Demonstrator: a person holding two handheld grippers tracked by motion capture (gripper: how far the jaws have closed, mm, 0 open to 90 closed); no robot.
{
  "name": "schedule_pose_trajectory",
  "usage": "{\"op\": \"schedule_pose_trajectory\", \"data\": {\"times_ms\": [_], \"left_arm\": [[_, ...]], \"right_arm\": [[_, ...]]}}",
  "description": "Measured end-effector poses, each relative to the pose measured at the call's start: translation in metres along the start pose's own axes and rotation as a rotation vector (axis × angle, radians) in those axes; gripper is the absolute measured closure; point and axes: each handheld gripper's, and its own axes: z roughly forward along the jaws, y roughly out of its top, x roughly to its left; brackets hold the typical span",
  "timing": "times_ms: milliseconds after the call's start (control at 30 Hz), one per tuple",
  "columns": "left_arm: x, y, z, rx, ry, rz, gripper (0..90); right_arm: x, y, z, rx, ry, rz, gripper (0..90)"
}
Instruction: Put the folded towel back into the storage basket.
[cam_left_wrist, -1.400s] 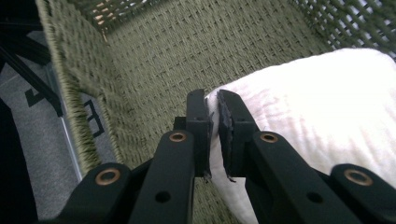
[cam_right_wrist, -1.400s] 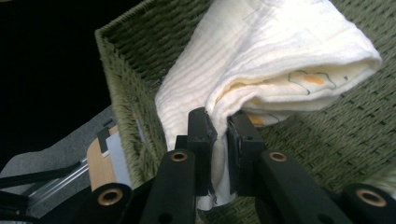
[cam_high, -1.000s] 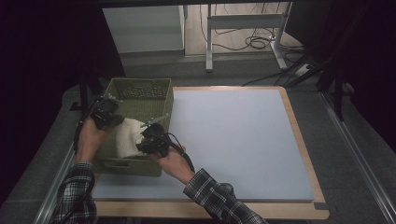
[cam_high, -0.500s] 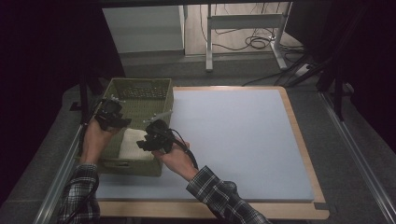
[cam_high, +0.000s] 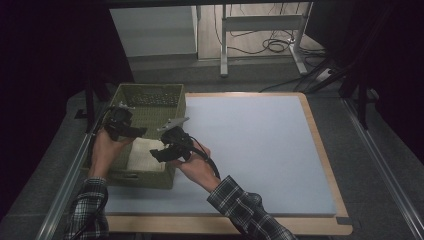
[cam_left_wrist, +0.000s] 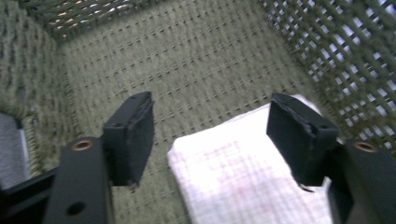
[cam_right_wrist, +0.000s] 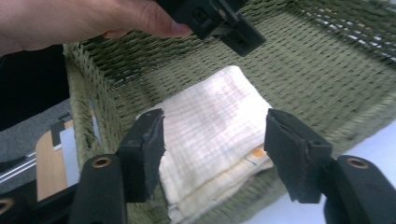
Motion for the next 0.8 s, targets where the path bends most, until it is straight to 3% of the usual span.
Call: {"op": "schedule_pose_trajectory", "data": {"times_ms": [167, 800], "left_arm": [[-0.004, 0.003, 0.001, -0.017, -0.028, -0.021, 24.6], [-0.041, 0.020, 0.000, -0.059, -0.129, -0.005, 13.4]], "right_arm": [[-0.009, -0.005, -0.009, -0.002, -0.017, -0.019, 31.1], [-0.037, -0.032, -0.051, -0.015, -0.059, -0.037, 20.9]]}}
